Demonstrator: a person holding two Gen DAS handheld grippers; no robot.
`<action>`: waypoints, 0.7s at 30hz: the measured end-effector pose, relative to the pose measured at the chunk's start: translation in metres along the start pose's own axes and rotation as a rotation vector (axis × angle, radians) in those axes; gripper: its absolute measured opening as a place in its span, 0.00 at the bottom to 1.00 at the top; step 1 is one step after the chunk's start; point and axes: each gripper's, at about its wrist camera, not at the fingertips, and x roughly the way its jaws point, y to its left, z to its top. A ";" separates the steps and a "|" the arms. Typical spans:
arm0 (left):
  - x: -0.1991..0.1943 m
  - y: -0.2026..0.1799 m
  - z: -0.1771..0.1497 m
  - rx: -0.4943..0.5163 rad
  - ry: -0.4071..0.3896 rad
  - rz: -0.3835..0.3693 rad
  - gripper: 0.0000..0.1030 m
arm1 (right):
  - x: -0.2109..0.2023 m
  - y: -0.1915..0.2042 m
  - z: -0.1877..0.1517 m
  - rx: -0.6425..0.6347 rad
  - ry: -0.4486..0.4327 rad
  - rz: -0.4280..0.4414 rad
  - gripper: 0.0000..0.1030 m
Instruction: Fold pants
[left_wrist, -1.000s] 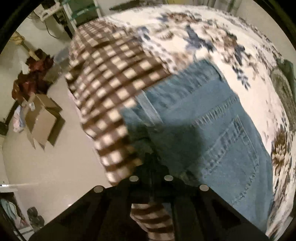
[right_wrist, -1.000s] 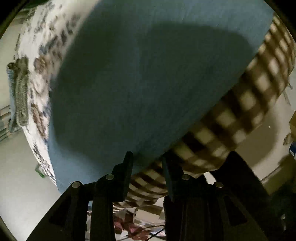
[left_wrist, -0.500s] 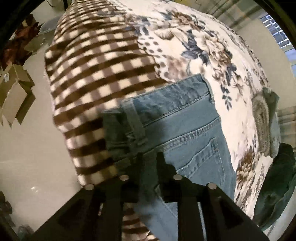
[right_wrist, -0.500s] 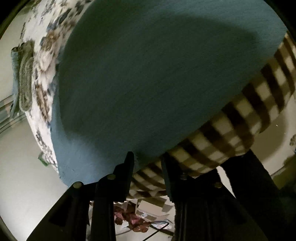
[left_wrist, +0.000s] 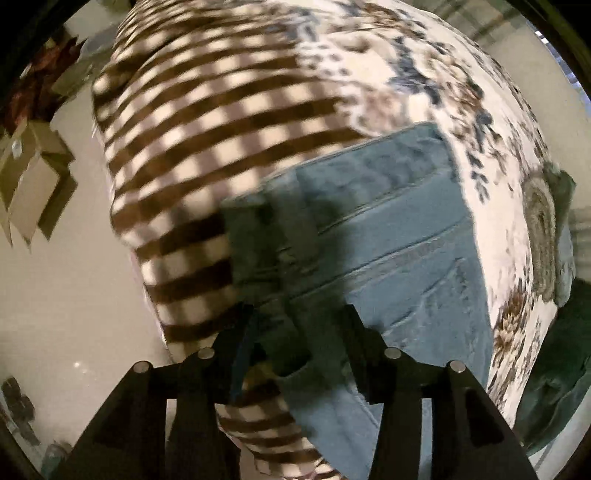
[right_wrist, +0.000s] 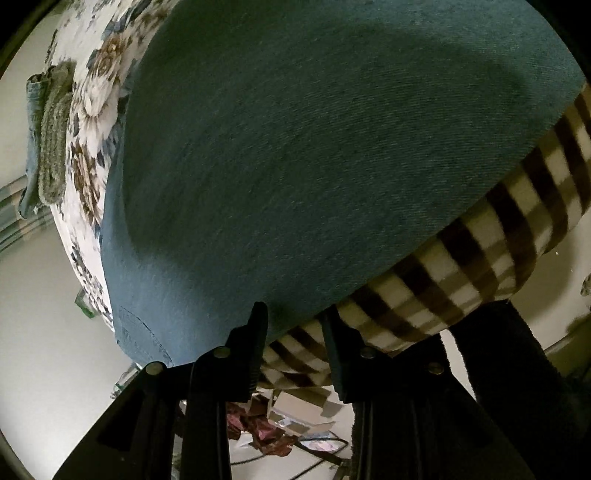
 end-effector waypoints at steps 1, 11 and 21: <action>0.003 0.002 0.001 -0.015 0.000 -0.017 0.42 | 0.000 0.001 0.001 -0.004 -0.002 -0.004 0.32; -0.007 -0.024 -0.006 0.134 -0.177 0.039 0.17 | -0.002 0.012 -0.001 -0.054 -0.072 -0.078 0.10; -0.052 -0.018 -0.009 0.144 -0.176 -0.018 0.16 | -0.019 0.024 -0.006 -0.133 -0.097 -0.134 0.02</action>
